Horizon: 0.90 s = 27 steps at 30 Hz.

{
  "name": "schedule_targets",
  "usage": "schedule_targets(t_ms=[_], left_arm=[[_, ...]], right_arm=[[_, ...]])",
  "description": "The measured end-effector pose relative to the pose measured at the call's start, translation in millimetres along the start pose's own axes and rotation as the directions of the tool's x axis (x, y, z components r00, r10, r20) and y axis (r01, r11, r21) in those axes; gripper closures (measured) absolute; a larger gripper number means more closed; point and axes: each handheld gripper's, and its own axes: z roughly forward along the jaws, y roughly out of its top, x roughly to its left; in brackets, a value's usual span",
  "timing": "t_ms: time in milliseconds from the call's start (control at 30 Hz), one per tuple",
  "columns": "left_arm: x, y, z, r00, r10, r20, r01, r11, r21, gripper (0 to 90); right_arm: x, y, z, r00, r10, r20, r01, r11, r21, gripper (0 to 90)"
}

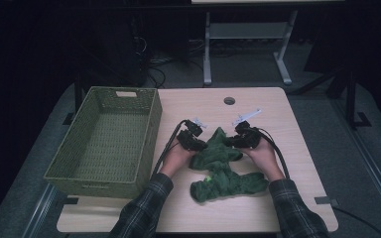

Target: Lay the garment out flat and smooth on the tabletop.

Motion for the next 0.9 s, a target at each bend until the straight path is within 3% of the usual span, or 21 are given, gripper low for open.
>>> schedule_targets(t_ms=[100,233,400,500,567,667,900], left_arm=[[-0.1,-0.7,0.0,1.0,-0.005,0.006,0.005,1.0,-0.002,87.7],[-0.6,-1.9,-7.7,0.9997,-0.02,-0.012,0.02,0.9981,-0.058,88.5],[-0.3,1.2,-31.4,0.9967,-0.03,-0.075,0.019,0.9885,-0.15,88.7],[-0.9,-0.3,-44.0,0.9912,-0.035,-0.128,0.008,0.9778,-0.209,88.9],[-0.1,-3.0,-47.9,0.9879,-0.035,-0.151,0.0,0.9742,-0.226,89.0],[1.5,-7.3,-45.8,0.9872,-0.053,-0.151,0.016,0.9704,-0.241,89.2],[3.9,-13.4,-22.5,0.9887,-0.059,-0.138,0.03,0.9776,-0.209,89.4]], right_arm=[[2.3,1.1,-2.8,1.0,-0.002,0.0,0.002,1.0,-0.008,85.3],[4.7,3.3,-9.6,0.9998,-0.017,0.012,0.017,1.0,-0.026,85.4],[7.5,6.5,-27.8,0.9984,-0.036,0.043,0.038,0.997,-0.063,85.7],[5.8,4.6,-40.9,0.9972,-0.026,0.07,0.031,0.996,-0.08,85.8],[2.8,1.1,-48.1,0.9966,-0.003,0.082,0.011,0.995,-0.097,85.9],[-3.1,-7.0,-54.2,0.9946,0.033,0.099,-0.022,0.993,-0.115,86.5],[-21.9,-30.8,-39.3,0.9825,0.141,0.122,-0.135,0.989,-0.057,87.4]])
